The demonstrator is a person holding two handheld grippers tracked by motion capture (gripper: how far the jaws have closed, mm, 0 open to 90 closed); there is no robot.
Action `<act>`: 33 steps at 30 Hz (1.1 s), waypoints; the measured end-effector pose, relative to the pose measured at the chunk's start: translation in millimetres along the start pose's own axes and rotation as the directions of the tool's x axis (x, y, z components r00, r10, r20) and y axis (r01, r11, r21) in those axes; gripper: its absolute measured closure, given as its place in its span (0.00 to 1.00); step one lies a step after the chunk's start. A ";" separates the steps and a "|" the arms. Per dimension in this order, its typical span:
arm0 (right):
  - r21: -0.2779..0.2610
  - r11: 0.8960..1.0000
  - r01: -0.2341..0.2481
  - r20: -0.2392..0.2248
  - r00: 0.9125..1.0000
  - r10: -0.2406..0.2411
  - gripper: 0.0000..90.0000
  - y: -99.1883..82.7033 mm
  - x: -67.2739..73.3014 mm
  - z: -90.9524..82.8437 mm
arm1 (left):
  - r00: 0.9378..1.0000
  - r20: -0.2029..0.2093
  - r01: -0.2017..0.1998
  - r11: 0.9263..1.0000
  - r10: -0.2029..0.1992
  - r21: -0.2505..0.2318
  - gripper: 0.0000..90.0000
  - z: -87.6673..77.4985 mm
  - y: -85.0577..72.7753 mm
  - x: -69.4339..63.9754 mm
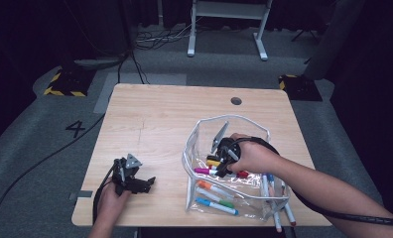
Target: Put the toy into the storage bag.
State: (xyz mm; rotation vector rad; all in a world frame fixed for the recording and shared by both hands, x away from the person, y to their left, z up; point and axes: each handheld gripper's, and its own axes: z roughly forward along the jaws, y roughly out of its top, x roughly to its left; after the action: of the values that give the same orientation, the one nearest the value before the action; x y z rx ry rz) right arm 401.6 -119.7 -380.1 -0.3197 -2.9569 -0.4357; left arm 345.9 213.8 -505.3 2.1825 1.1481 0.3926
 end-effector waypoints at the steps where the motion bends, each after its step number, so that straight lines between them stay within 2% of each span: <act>1: 0.012 1.000 0.001 -0.001 1.000 -0.001 0.86 0.4 -0.1 2.0 | 1.000 -0.001 -0.001 1.000 0.001 0.003 0.00 -0.2 0.1 0.1; 10: 0.092 0.996 0.023 -0.013 1.000 -0.022 0.86 4.9 -0.4 18.8 | 1.000 0.000 0.000 1.000 0.000 0.000 0.00 0.0 0.0 0.0; 17: 0.160 0.987 0.032 -0.006 0.999 -0.031 0.85 7.6 2.0 28.6 | 1.000 0.000 0.000 1.000 0.000 0.000 0.00 0.0 0.0 0.0; 19: 0.154 0.987 0.041 0.005 0.999 -0.042 0.80 6.7 2.0 30.7 | 1.000 0.000 -0.001 1.000 0.001 0.000 0.00 0.0 0.0 0.1; 21: 0.103 0.995 0.010 0.002 1.000 -0.010 0.61 5.2 2.7 30.6 | 1.000 0.000 0.000 1.000 0.000 0.000 0.00 0.0 0.0 0.0; 22: 0.086 0.996 0.008 0.006 1.000 -0.008 0.61 5.0 3.1 29.3 | 1.000 0.000 -0.001 1.000 0.001 0.002 0.00 -0.1 0.1 0.1; 23: 0.067 0.997 0.025 0.018 1.000 -0.026 0.60 5.0 3.6 25.4 | 1.000 0.000 0.000 1.000 0.000 0.000 0.00 0.0 0.0 0.0; 25: 0.024 1.000 0.010 0.025 1.000 -0.011 0.57 5.5 6.3 16.6 | 1.000 -0.001 -0.002 1.000 0.002 0.000 0.00 0.0 0.0 0.1; 26: -0.016 1.000 0.000 0.033 0.999 0.001 0.56 5.7 7.4 10.1 | 1.000 0.000 -0.001 1.000 0.001 0.000 0.00 0.0 0.0 0.1; 28: -0.088 0.996 0.005 0.043 0.999 -0.001 0.55 6.2 9.4 -5.5 | 1.000 0.000 -0.001 1.000 0.001 0.002 0.00 -0.1 0.1 0.1; 30: -0.166 0.986 0.006 0.066 0.998 0.005 0.54 5.3 12.2 -24.4 | 1.000 0.000 0.000 1.000 0.000 0.000 0.00 0.0 0.0 0.0; 33: -0.245 0.969 0.007 0.071 0.997 0.011 0.54 1.5 16.7 -46.5 | 1.000 0.000 -0.001 1.000 0.001 0.002 0.00 -0.1 0.1 0.1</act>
State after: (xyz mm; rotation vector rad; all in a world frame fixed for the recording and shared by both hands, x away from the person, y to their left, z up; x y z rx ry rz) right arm 390.5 -129.0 -332.8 -0.3720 -2.9726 -0.8095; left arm 346.0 213.9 -505.2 2.1848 1.1484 0.3925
